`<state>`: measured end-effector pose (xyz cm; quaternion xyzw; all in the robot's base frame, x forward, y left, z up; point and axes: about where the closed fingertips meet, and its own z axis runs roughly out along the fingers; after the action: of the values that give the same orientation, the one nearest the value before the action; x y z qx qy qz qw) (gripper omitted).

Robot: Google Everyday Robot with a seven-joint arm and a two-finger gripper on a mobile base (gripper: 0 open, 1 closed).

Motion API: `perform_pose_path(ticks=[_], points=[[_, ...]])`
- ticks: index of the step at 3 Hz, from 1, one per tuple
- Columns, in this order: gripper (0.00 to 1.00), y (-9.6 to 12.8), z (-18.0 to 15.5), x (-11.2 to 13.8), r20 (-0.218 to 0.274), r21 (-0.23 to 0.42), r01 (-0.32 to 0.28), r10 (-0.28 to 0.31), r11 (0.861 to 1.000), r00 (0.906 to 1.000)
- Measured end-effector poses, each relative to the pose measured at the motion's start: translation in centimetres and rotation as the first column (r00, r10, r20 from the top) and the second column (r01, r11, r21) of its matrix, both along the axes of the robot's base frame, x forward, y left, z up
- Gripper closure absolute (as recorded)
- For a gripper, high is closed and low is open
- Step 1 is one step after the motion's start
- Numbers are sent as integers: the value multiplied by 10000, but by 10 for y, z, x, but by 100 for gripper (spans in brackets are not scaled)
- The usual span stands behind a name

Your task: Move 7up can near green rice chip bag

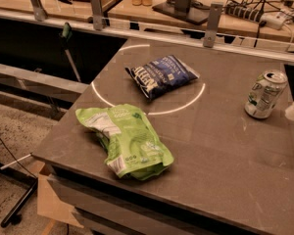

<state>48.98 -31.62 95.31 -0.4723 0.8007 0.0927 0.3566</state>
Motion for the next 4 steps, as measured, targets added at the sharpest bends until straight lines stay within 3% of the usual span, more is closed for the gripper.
perform_pose_path(ticks=[1,2,3,4], points=[[0,-28,-14,14,162,1163,327,-348,9927,9993],[0,-41,-31,29,210,2349,356,-417,9714,9989],[16,-34,-52,40,91,3339,-18,-13,9426,10000],[41,-7,-69,48,-122,3943,-702,816,9163,9966]])
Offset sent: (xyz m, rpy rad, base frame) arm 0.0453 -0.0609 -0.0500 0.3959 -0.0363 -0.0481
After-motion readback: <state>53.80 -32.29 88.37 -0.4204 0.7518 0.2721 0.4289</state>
